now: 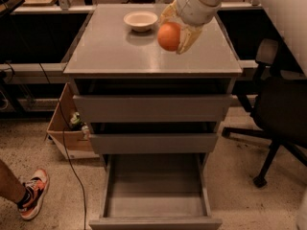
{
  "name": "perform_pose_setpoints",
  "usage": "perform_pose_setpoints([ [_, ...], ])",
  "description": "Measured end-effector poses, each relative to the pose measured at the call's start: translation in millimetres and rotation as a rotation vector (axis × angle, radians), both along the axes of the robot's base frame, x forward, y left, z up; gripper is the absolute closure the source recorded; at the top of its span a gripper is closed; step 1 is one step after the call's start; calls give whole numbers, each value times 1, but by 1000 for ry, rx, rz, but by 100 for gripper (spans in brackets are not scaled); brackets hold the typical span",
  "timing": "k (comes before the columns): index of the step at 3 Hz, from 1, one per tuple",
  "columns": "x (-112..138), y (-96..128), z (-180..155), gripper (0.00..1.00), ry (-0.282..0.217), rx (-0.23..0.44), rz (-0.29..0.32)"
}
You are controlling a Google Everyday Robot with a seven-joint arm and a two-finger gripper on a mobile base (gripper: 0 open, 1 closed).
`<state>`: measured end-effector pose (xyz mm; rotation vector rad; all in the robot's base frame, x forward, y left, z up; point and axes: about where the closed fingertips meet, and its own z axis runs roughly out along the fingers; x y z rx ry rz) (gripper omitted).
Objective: Place orange into bottom drawer
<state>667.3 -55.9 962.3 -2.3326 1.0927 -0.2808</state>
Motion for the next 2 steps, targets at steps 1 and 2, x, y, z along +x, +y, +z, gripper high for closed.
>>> perform_pose_setpoints([
  [1,-9,14,-24,100,-10,-88,99],
  [2,-9,14,-24,100,-6,-83,96],
])
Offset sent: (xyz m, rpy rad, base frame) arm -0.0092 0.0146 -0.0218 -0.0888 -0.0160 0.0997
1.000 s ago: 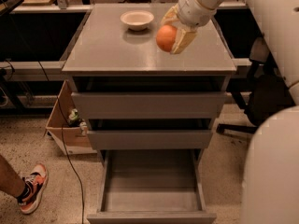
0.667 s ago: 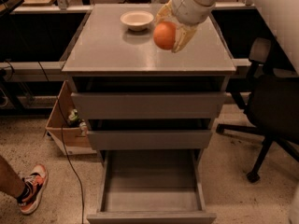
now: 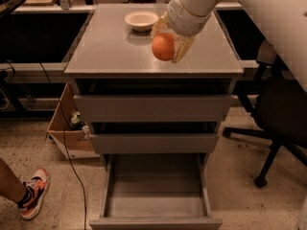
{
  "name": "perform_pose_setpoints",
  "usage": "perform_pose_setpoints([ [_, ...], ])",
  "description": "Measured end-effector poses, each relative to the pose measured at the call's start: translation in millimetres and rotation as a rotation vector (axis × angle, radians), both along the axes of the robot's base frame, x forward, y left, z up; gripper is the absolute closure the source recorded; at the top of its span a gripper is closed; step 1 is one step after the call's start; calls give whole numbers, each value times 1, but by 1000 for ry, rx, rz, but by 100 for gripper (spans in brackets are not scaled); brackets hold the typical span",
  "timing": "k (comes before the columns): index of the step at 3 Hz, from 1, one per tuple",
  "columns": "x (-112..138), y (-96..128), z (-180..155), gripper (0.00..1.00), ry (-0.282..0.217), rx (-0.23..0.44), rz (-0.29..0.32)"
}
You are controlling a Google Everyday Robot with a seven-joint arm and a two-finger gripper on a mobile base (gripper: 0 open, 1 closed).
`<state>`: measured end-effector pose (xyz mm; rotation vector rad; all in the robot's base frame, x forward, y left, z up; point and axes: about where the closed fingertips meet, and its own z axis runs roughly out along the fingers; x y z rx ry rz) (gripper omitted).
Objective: Place orange into bottom drawer
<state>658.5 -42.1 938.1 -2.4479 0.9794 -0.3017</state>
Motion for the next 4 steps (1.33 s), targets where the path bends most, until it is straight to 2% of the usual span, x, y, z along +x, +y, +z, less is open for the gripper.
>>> perform_pose_setpoints([
  [1,-1,-13,-49,100,83,-175,42],
  [2,-22,-38,-126,100,214,-371,184],
  [3,-43,-71,-181,100,291,-495,350],
  [4,-45,-73,-190,100,290,-513,404],
])
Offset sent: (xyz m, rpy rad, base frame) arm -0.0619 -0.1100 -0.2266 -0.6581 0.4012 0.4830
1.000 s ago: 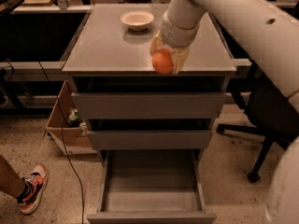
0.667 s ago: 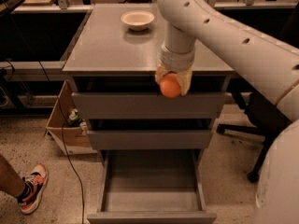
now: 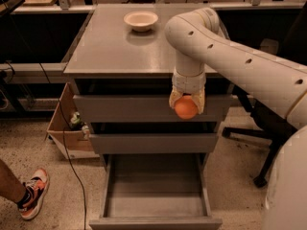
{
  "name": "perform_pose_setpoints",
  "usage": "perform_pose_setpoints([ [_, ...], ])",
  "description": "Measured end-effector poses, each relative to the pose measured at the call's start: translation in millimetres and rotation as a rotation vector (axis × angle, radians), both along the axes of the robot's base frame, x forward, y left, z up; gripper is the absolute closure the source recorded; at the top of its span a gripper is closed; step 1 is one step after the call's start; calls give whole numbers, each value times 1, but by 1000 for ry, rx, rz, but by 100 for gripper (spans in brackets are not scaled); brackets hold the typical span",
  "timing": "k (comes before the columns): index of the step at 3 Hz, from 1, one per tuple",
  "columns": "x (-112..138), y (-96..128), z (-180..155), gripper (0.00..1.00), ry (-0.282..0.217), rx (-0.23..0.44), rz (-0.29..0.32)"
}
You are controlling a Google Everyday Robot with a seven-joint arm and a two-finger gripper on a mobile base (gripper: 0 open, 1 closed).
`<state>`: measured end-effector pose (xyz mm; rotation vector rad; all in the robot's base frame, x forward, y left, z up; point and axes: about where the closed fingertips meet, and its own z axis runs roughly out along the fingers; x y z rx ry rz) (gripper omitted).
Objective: Place orange into bottom drawer
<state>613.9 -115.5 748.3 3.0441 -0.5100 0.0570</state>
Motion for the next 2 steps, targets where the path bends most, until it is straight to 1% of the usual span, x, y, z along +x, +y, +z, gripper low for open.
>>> perform_pose_setpoints([
  [1,1,1,-17,100,10,135,25],
  [2,-7,-11,-27,100,-53,224,91],
])
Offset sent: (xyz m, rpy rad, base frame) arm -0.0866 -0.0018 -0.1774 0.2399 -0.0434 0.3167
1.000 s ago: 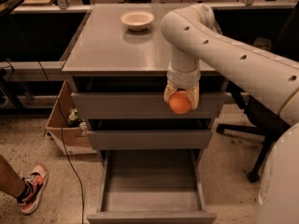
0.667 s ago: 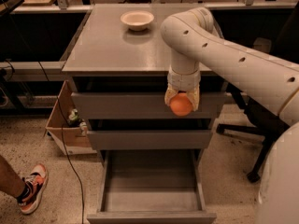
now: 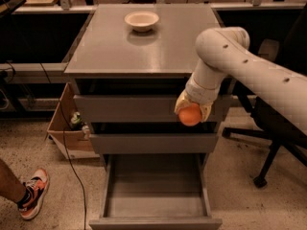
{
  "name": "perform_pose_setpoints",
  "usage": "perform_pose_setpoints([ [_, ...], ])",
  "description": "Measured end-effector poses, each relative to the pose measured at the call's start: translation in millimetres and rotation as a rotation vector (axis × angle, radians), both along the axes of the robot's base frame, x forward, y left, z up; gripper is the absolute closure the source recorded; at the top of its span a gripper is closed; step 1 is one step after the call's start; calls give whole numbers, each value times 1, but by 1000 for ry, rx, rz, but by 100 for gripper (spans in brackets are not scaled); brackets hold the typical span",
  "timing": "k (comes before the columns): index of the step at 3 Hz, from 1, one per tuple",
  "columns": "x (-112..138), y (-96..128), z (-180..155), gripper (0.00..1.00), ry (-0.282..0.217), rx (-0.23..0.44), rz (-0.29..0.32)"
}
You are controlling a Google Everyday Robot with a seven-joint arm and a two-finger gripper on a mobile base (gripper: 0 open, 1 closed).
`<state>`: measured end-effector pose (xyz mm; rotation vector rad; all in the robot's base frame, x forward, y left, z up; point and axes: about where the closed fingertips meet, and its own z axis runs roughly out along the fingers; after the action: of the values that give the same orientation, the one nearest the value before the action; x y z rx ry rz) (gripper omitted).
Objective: Place orange into bottom drawer
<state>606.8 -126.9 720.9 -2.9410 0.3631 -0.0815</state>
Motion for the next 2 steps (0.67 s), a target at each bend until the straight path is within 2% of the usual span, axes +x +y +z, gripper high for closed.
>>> perform_pose_setpoints([
  [1,-31,-7,-56,100,-44,21,110],
  [2,-54,-4,-83,100,-6,9,142],
])
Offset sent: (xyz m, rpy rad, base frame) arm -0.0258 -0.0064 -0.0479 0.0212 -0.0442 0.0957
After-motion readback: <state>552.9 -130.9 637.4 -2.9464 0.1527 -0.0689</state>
